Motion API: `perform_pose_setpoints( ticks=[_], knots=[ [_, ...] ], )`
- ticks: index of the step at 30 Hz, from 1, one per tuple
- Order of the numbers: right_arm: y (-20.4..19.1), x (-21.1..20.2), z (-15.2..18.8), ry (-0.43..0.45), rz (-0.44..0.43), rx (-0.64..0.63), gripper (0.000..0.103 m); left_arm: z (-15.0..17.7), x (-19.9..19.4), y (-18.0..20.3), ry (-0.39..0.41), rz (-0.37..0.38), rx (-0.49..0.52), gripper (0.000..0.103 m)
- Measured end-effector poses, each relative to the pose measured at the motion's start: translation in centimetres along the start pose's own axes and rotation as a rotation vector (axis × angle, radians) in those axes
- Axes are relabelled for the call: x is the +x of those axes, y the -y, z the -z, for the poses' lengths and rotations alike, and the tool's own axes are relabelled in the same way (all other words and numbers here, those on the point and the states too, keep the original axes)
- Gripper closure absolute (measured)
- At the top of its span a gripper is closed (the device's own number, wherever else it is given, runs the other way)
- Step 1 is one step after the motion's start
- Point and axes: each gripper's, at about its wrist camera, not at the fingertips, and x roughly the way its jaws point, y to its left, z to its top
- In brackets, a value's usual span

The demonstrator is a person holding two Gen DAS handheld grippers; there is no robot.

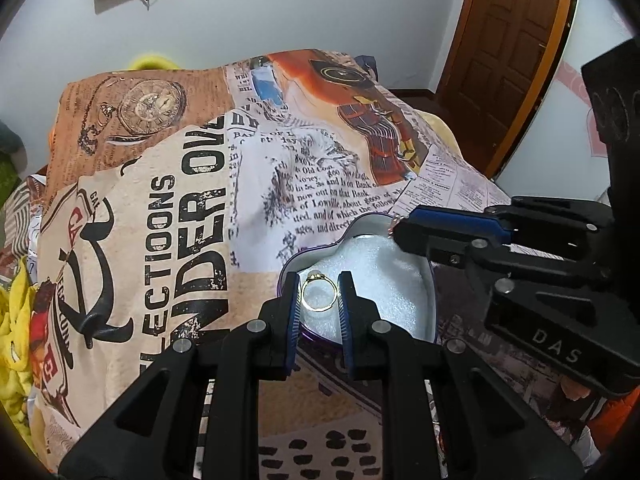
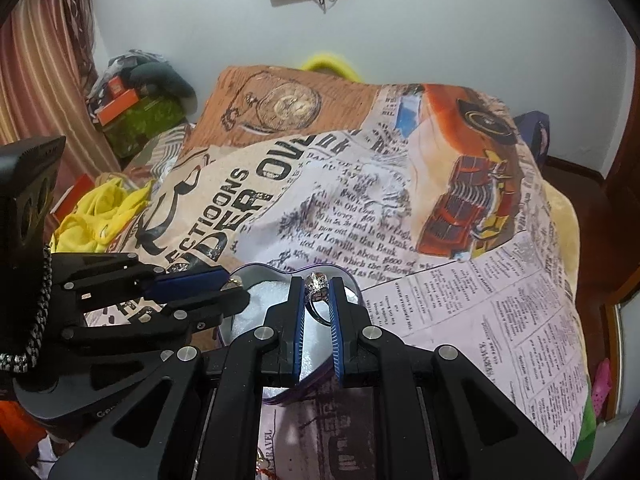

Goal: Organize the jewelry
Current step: 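Carry both rings over the heart tin and open both tools to drop them, then move both tools back from the tin to the jewelry pile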

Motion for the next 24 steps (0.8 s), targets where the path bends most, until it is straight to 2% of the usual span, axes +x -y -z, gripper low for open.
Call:
perform_pose_setpoints(
  ticks=[12, 15, 17, 21, 24],
  knots=[
    [-0.1, 0.6, -0.1, -0.049, -0.025, -0.002, 0.092, 0.3, -0.1, -0.3, -0.011, -0.007, -0.013, 0.085],
    [-0.1, 0.2, -0.2, -0.048, -0.033, 0.007, 0.088, 0.4, -0.5, -0.3, -0.008, -0.011, -0.018, 0.085],
    [-0.2, -0.3, -0.2, -0.042, -0.029, 0.004, 0.084, 0.5, -1.0, -0.3, -0.006, -0.01, -0.025, 0.082],
    [-0.8, -1.7, -0.2, -0.017, -0.006, -0.012, 0.083, 0.5, -2.5, -0.2, 0.017, -0.015, -0.033, 0.069],
    [-1.0, -3.2, -0.2, 0.011, 0.008, -0.016, 0.083, 0.5, -4.1, -0.1, 0.037, -0.011, -0.043, 0.067]
  ],
)
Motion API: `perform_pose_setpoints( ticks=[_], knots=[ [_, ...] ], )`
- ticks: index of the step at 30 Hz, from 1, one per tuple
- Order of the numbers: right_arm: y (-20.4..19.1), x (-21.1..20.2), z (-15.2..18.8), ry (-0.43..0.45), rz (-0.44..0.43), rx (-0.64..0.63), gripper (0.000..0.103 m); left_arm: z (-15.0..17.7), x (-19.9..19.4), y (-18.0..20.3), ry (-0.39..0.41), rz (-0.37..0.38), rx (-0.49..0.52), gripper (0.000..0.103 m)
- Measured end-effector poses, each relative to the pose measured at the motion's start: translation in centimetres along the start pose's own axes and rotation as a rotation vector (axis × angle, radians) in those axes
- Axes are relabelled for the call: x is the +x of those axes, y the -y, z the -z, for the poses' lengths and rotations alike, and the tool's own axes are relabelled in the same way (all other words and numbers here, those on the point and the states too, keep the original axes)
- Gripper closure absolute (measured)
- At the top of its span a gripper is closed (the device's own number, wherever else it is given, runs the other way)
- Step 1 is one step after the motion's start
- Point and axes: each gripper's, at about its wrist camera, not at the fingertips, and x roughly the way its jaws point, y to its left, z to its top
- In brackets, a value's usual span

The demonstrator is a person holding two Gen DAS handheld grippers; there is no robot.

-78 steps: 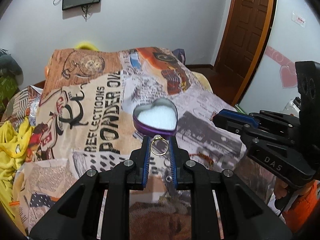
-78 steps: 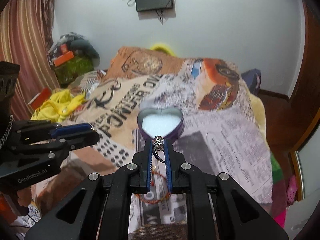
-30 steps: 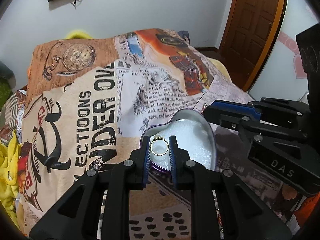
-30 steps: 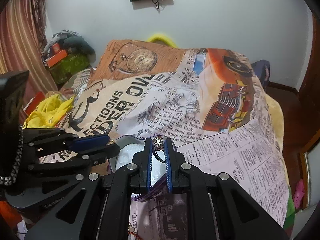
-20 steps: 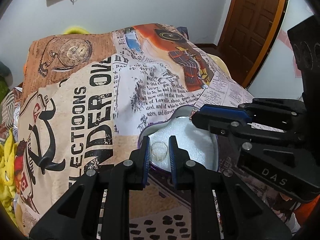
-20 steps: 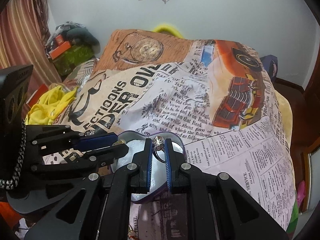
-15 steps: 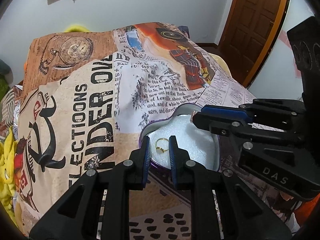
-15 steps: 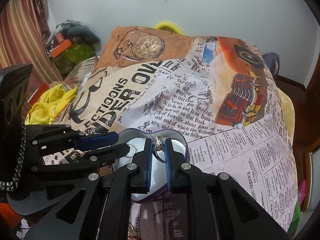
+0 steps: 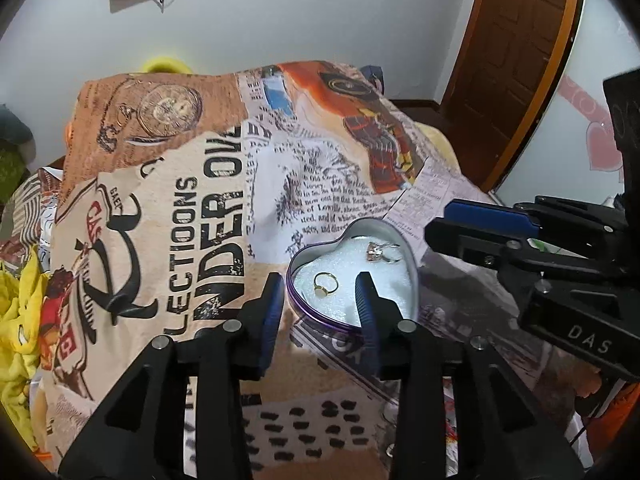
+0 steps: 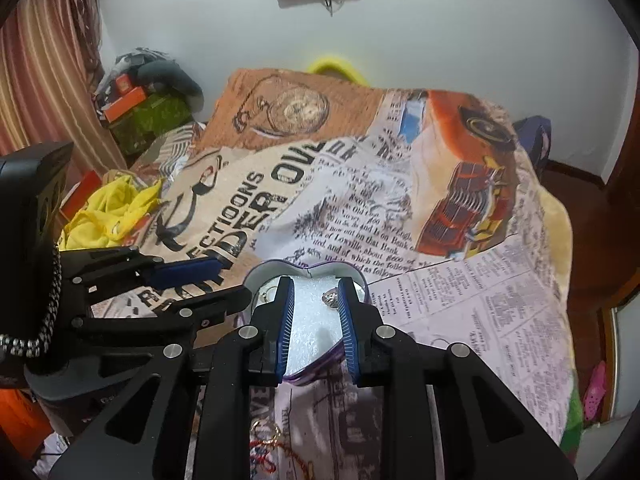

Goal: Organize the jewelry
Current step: 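Move both tools back from the tin to the jewelry pile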

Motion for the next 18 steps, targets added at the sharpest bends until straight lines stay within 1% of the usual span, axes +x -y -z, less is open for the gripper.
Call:
perform_pose_setpoints(
  ticks=[6, 8, 10, 13, 18],
  knots=[
    [-0.5, -3.1, 0.0, 0.05, 0.05, -0.014, 0.08, 0.0, -3.6, 0.3, 0.058, -0.029, -0.004, 0.067],
    [-0.5, -4.1, 0.1, 0.068, 0.061, -0.011, 0.073, 0.2, -4.7, 0.5, 0.078, -0.04, 0.002, 0.066],
    [-0.6, -5.0, 0.4, 0.086, 0.075, -0.01, 0.069, 0.6, -6.0, 0.8, 0.099, -0.05, 0.01, 0.064],
    [-1.0, -6.2, 0.8, 0.103, 0.093, -0.014, 0.069, 1.2, -7.5, 1.3, 0.117, -0.051, 0.011, 0.062],
    [-1.8, -7.8, 2.1, 0.115, 0.105, -0.013, 0.069, 2.2, -8.7, 2.3, 0.115, -0.07, 0.029, 0.062]
  ],
)
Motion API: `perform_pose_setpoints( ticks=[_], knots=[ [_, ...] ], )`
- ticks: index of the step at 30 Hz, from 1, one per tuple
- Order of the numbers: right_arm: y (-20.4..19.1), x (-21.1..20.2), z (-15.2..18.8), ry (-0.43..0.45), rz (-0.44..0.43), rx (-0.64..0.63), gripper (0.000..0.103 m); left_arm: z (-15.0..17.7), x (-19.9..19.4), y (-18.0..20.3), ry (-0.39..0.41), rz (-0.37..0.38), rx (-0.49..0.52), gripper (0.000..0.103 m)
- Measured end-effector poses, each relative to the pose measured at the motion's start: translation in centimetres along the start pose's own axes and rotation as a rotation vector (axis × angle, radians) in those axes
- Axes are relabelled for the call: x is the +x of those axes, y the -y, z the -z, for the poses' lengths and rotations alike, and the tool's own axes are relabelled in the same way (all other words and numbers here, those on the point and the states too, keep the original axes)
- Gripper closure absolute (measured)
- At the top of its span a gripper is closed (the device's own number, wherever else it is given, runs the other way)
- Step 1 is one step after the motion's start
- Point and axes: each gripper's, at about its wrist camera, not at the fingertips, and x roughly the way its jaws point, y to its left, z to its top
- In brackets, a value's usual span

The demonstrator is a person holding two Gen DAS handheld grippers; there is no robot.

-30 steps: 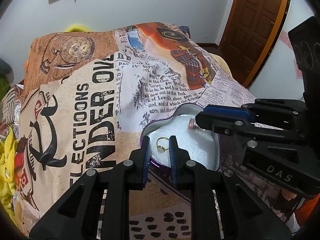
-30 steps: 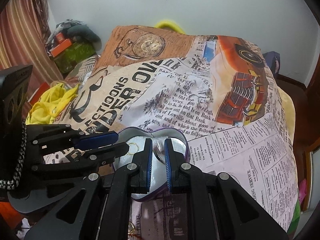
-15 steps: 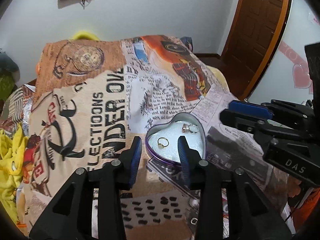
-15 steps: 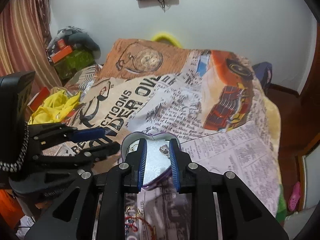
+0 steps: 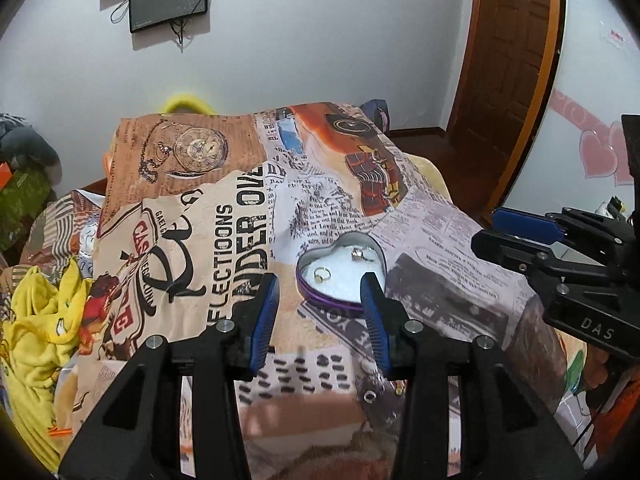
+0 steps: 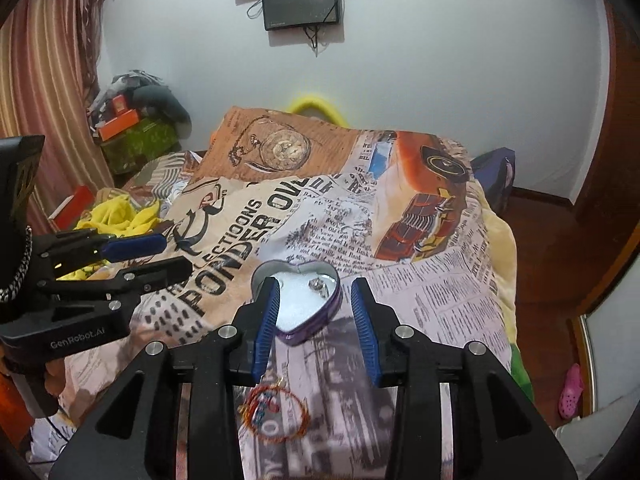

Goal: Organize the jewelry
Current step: 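Move both tools back from the tin to the jewelry pile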

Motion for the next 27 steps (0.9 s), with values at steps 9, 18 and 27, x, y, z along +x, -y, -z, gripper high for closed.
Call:
perform_pose_setpoints(
  ticks=[9, 18, 27],
  knots=[
    [-0.9, -1.3, 2.6, -0.016, 0.014, -0.005, 0.069, 3.2, -0.3, 1.1, -0.048, -0.006, 0.035, 0.062],
    [-1.6, -1.0, 5.3, -0.058, 0.015, -0.001, 0.069, 6.7, 1.7, 1.2, -0.164, 0.009, 0.05, 0.062],
    [-1.8, 1.5, 8.0, -0.149, 0.025, -0.004, 0.069, 9.0, 4.0, 2.0, -0.227, 0.056, 0.067, 0.062]
  ],
)
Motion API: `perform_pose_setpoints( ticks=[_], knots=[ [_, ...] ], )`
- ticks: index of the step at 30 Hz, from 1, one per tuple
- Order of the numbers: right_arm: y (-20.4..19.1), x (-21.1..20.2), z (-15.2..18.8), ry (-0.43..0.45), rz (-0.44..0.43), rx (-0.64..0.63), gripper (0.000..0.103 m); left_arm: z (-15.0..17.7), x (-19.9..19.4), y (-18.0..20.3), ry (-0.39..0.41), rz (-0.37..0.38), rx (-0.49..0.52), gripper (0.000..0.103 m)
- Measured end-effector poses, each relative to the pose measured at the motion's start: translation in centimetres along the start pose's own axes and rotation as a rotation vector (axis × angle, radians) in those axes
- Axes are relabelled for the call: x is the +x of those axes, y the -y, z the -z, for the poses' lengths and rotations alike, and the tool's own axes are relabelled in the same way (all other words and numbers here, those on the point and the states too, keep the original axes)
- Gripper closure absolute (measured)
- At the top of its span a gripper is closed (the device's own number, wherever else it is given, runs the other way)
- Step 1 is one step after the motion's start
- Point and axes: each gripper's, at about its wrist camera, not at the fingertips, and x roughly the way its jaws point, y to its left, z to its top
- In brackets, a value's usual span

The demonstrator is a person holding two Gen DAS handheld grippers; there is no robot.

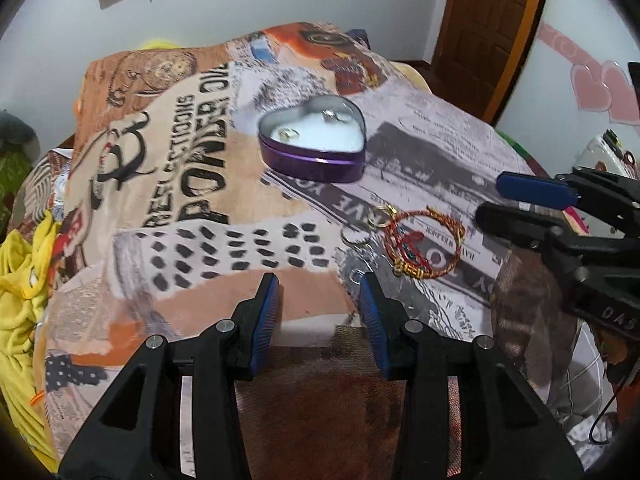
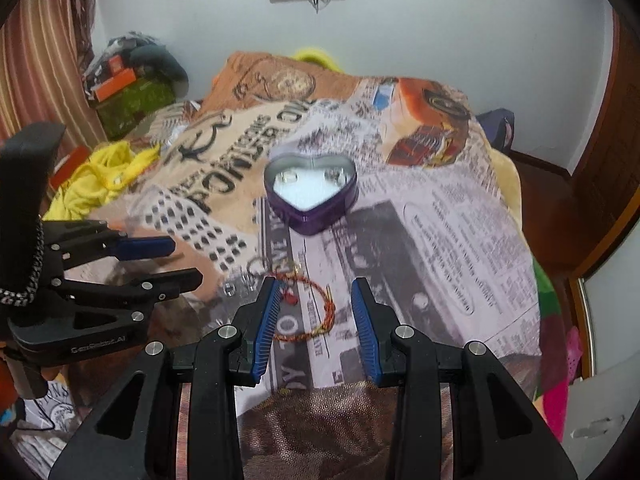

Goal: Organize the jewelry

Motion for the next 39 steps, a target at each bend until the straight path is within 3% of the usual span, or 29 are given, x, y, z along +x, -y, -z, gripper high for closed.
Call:
perform_pose_setpoints(
  ticks=[2, 6, 20, 25, 29, 39],
  knots=[
    [-0.1, 0.6, 0.5, -0.019, -0.006, 0.0, 0.069, 0.0, 0.2, 0.3, 0.003, 0.008, 0.013, 0.062],
    [-0.2, 1.5, 1.1, -0.046, -0.013, 0.0, 0.069, 0.0, 0.9, 0.8, -0.006, 0.028, 0.045, 0.075],
    [-1.0, 2.6, 1.0, -0.051, -0.067, 0.002, 0.069, -0.2, 2.7, 1.0, 0.003, 0.07, 0.049, 0.08],
    [-1.3, 3.4, 0.6, -0.059, -0.088, -0.003, 0.07, -0.3, 3.0, 0.5, 0.007, 0.086, 0.037, 0.091],
    [-1.4, 4.4, 0.8, -0.086, -0.096, 0.003, 0.08, -0.3, 3.1, 0.4, 0.008, 0.093, 0.03, 0.095],
    [-1.6, 5.0, 0.8, -0.102, -0.093, -0.023, 0.084, -0.4, 3.1, 0.3, 0.007, 0.101, 0.026, 0.096]
  ],
)
